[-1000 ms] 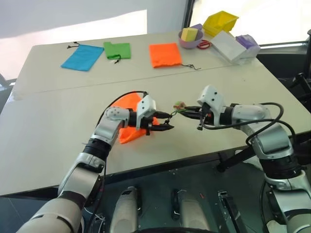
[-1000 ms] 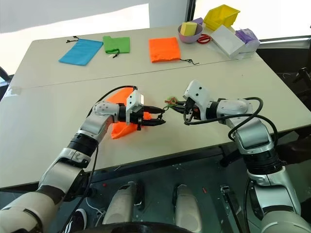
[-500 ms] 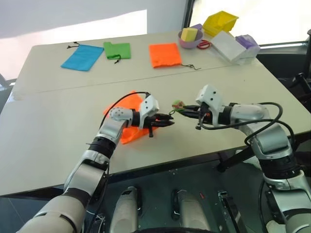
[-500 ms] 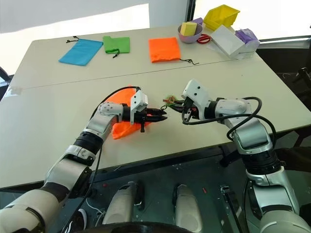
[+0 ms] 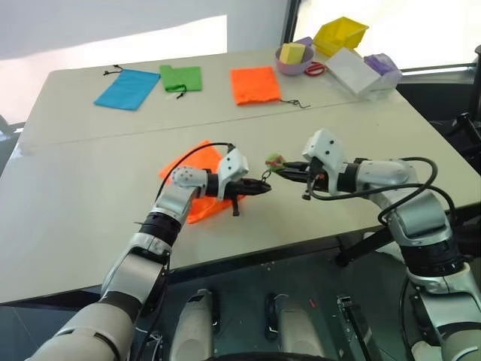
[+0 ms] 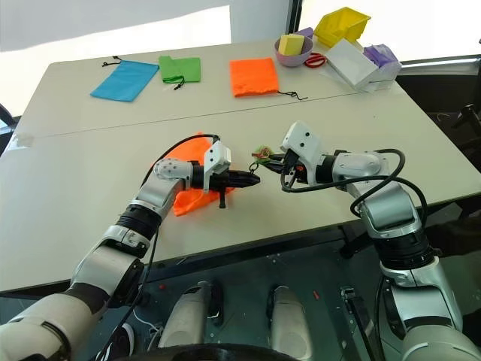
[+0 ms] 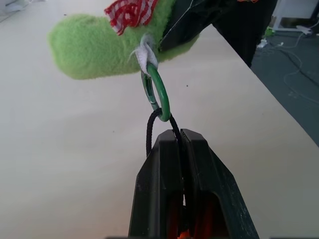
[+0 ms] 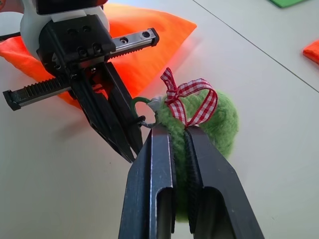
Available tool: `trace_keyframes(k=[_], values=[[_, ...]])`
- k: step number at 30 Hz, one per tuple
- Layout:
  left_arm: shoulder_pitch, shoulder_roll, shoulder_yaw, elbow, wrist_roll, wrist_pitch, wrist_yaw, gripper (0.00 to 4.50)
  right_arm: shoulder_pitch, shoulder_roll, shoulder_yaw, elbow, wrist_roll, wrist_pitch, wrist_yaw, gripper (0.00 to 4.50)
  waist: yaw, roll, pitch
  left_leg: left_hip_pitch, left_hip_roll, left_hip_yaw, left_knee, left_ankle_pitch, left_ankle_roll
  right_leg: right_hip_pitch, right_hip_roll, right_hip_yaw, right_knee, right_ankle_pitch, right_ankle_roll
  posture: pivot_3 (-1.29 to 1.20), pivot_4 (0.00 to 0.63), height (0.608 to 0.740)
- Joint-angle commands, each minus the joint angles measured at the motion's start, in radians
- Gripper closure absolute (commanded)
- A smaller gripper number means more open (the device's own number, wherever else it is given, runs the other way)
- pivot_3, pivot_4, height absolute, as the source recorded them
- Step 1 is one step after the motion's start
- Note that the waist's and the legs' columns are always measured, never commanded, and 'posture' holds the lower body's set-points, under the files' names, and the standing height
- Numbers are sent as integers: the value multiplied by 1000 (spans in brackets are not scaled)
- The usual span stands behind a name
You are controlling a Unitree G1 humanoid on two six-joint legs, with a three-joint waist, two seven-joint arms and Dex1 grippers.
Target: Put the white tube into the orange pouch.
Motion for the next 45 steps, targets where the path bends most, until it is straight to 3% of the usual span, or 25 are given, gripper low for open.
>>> trace_keyframes(k=[1, 21, 31, 45], values=[[-3, 13, -5, -12, 34, -36, 14, 4475, -35, -8, -24, -7, 9, -19, -2, 4500, 0, 0, 0, 0, 0, 0, 0, 0, 0, 0, 0, 0, 0, 0, 0, 0, 150, 740], [7, 113, -54, -82, 103, 102, -73, 4475, -60, -50, -71, 46, 21, -30, -16, 4500, -1, 0, 0, 0, 0, 0, 0, 0, -1, 0, 0, 0, 0, 0, 0, 0, 150, 740], [55, 257, -117, -206, 158, 97, -151, 4475, -58, -53, -52, 257, -108, -154, -148, 4500, -2, 0, 0, 0, 0, 0, 0, -1, -2, 0, 0, 0, 0, 0, 0, 0, 150, 740], [170, 404, -84, -376, 121, 140, -168, 4475, -62, -88, 18, 389, -217, -257, -155, 4500, -3, 1, 0, 1, 0, 0, 0, -2, -3, 0, 0, 0, 1, 0, 0, 0, 150, 740]])
